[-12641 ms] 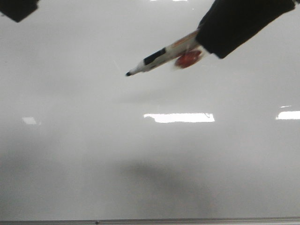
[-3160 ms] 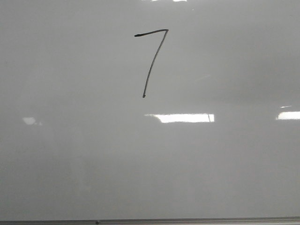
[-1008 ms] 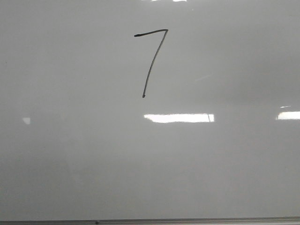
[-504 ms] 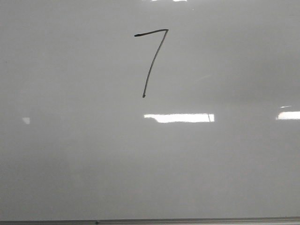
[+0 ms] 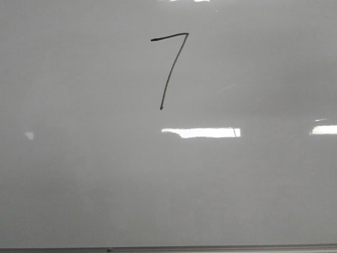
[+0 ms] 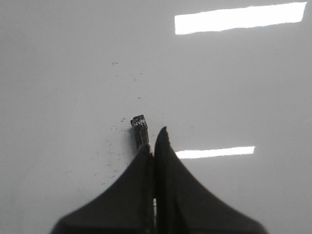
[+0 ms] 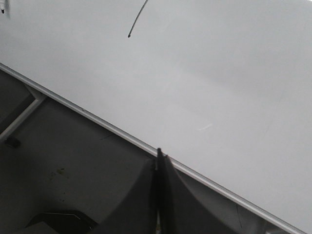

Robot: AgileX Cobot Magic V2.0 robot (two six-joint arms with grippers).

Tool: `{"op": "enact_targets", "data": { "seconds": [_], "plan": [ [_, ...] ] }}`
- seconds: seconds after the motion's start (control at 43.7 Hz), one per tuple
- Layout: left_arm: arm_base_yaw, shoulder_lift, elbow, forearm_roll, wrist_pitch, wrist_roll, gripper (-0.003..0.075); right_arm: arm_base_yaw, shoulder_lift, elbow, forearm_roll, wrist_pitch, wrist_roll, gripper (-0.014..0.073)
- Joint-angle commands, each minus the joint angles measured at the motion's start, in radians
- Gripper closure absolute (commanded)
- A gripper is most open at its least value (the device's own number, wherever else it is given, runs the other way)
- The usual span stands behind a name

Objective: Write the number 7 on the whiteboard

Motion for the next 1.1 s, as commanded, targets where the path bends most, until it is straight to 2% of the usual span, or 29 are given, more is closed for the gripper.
{"op": "enact_targets", "data": {
  "seconds": [0.0,0.115,0.206,0.389,0.573,0.779,1.076],
  "plan": [
    [-0.005,-0.015,0.014,-0.010,-0.084,-0.002,0.0741,-0.007,0.005,-0.022,0.010,-0.058,-0.003,0.0662],
    [-0.005,-0.015,0.014,-0.010,-0.084,-0.002,0.0741,-0.027,-0.019,-0.010,-0.012,-0.118,-0.005,0.0662],
    [-0.005,-0.015,0.014,-0.010,-0.084,-0.002,0.0741,-0.078,-0.066,0.047,-0.012,-0.230,-0.005,0.0662],
    [-0.005,-0.015,0.014,-0.010,-0.084,-0.002,0.0741,-0.170,-0.224,0.305,-0.012,-0.562,-0.005,0.0662],
    [-0.005,-0.015,0.014,-0.010,-0.084,-0.002,0.0741,-0.223,-0.387,0.567,-0.012,-0.796,-0.005,0.0662],
    [-0.005,-0.015,0.014,-0.010,-0.084,-0.002,0.0741,-0.231,-0.518,0.767,-0.010,-0.914,-0.005,0.0662],
    [-0.005,-0.013,0.014,-0.010,-0.084,-0.002,0.0741,-0.230,-0.561,0.902,-0.009,-1.018,-0.005,0.0662]
  ]
}}
